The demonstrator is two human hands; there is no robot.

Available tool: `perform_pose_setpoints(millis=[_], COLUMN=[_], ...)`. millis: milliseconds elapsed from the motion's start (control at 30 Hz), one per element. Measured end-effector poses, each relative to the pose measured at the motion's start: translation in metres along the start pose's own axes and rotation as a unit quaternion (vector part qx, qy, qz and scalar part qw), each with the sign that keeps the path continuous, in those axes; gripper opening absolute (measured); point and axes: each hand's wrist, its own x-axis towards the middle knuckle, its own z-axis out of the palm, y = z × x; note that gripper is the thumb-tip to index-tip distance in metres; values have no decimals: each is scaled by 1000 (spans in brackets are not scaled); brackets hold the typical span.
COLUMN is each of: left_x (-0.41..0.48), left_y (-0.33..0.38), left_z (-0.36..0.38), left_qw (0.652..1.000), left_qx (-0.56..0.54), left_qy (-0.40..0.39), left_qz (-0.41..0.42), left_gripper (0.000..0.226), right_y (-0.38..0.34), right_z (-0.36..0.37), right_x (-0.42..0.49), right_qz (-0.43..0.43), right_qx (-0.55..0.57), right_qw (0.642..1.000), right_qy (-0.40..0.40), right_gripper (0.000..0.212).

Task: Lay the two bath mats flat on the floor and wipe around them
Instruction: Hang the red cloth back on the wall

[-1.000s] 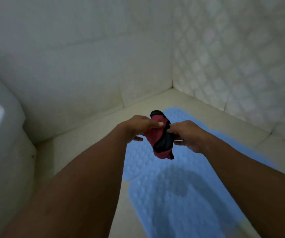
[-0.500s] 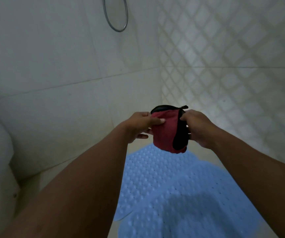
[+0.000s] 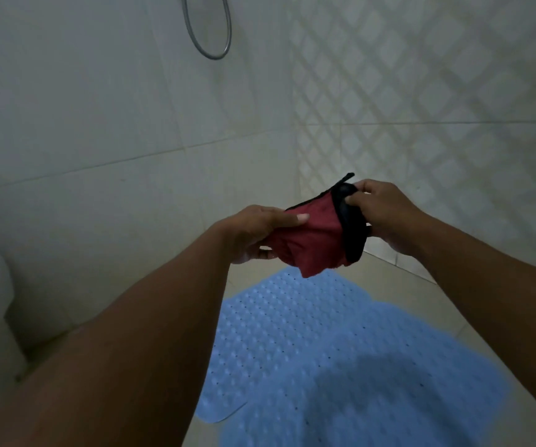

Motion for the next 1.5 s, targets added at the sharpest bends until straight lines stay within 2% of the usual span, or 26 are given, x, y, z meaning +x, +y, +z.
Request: perform_pose_setpoints(millis=[67, 133, 200, 400, 567, 700, 800, 1067, 1167, 1300, 1400, 1500], left_x=[9, 22, 38, 79, 94, 96, 95, 67, 49, 35, 32, 43], left_y=[-6, -14, -24, -39, 20, 131, 227, 491, 586, 704, 776, 828], left_z=[-1, -2, -6, -13, -24, -36, -42, -64, -80, -104, -122, -135], left_qw=[1000, 1000, 999, 998, 998, 997, 997, 996, 995, 991, 977, 961], left_qx=[10, 9, 7, 4, 18, 34, 48, 76, 85, 107, 168, 221], left_qy=[0, 24, 51, 60, 26, 21, 18, -30, -45, -81, -121, -131], left_qz=[-7, -2, 7, -17, -53, -60, -52, -27, -23, 4, 43, 106], left_gripper=[27, 14, 12, 16, 18, 18, 20, 22, 21, 30, 42, 34], right_y=[9, 20, 35, 66, 20, -76, -164, -424, -517, -629, -698, -747], right_z=[0, 1, 3, 2, -29, -79, -123, -236, -271, -306, -320, -331], right_x=[5, 11, 21, 55, 77, 98, 114, 136, 142, 158, 166, 163], right_qz=[-8, -10, -1, 20, 44, 78, 105, 106, 109, 101, 101, 111], right_qx=[2, -18, -51, -150, -233, -279, -267, -241, -278, -339, -376, -425], right_qw=[1000, 1000, 999, 986, 970, 956, 958, 965, 954, 935, 921, 897], right_qy=[-7, -3, 12, 71, 55, 36, 23, -8, -11, -10, 5, 49], right_gripper=[18, 25, 27, 9, 10, 20, 22, 13, 17, 6, 16, 36])
